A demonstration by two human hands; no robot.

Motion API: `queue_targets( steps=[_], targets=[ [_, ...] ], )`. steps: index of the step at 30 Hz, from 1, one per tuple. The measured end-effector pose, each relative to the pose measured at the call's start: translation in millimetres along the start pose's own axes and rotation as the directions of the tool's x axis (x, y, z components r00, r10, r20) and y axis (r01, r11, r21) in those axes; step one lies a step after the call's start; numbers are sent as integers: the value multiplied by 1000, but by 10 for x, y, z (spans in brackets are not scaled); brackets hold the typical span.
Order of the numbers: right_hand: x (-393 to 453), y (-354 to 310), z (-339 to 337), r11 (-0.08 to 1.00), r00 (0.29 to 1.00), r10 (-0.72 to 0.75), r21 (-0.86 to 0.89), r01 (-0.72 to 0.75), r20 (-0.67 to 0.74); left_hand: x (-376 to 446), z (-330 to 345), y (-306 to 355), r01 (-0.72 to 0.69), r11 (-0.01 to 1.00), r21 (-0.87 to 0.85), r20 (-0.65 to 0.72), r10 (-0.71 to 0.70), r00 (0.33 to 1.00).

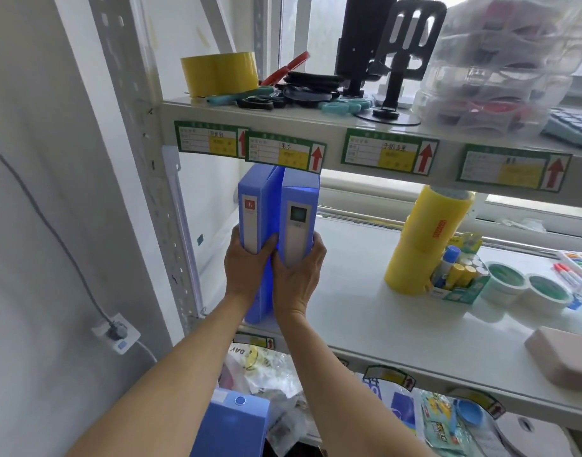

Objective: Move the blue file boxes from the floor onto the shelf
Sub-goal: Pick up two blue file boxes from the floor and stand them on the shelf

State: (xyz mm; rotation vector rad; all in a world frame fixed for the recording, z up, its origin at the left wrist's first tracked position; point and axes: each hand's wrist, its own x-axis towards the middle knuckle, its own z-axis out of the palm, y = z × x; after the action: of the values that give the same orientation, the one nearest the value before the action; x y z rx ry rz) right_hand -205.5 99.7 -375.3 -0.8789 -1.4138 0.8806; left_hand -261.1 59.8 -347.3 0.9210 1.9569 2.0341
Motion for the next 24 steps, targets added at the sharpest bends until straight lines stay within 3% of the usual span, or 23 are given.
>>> queue_targets(
  steps=[5,15,20,24],
  targets=[
    [2,14,-28,1000,999,5,7,-5,44,3,-123,5,20,1000,16,117,-22,993],
    [-105,-14,-191,995,998,-21,-101,26,57,-126,-247,-5,24,999,40,76,-27,997],
    [-473,-44,-435,988,995,-98,-124,96,-12,-449,-393,-34,28,997,71,-117,-19,993],
    [-991,52,-518,981,981,-141,-113,156,135,-906,-620,-247,102,993,54,-292,-82,953]
  ],
)
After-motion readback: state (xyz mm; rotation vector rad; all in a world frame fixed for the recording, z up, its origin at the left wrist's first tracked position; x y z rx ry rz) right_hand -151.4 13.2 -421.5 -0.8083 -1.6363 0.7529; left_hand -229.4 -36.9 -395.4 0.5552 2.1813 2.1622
